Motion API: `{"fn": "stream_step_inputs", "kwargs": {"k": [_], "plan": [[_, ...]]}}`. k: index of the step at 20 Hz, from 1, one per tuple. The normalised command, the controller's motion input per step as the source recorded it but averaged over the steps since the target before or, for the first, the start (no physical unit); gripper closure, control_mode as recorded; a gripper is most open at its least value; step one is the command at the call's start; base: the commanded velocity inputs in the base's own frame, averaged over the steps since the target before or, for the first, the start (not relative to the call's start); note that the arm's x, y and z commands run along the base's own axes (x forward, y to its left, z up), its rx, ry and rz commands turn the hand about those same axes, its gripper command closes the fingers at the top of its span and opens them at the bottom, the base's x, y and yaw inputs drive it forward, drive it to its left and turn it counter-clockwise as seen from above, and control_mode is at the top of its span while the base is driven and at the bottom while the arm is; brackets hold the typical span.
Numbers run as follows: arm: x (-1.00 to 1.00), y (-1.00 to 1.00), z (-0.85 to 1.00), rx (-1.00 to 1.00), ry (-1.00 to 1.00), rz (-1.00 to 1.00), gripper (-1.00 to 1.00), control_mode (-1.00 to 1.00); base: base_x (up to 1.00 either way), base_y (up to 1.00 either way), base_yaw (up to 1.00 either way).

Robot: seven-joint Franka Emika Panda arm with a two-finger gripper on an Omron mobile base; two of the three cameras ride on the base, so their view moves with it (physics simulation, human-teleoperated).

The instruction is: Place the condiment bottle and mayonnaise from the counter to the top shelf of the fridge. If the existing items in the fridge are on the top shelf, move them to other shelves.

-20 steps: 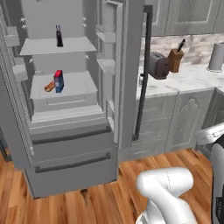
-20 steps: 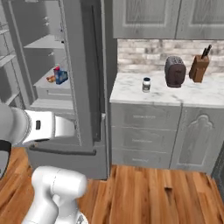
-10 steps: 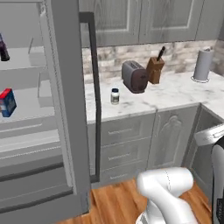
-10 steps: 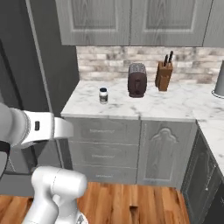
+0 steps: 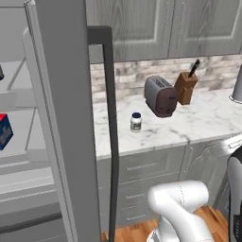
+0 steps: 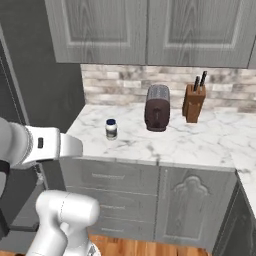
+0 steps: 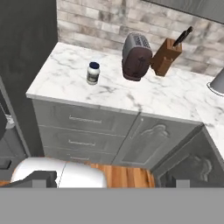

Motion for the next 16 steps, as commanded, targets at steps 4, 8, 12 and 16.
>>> {"fn": "stream_step_inputs", "kwargs": {"k": [4, 8, 12, 16], "plan": [[0.00, 0.00, 0.00, 0.00, 0.00, 0.00, -1.00, 1.00, 0.63, 0.00, 0.05], [0.58, 0.25, -0.15, 0.01, 0.03, 0.00, -1.00, -1.00, 0.16, 0.02, 0.00], [0.92, 0.41, -0.34, 0.09, 0.03, -0.01, -1.00, -1.00, 0.00, 0.00, 0.00], [0.86, 0.14, -0.58, 0.09, 0.01, 0.00, -1.00, -1.00, 0.00, 0.00, 0.00]]}}
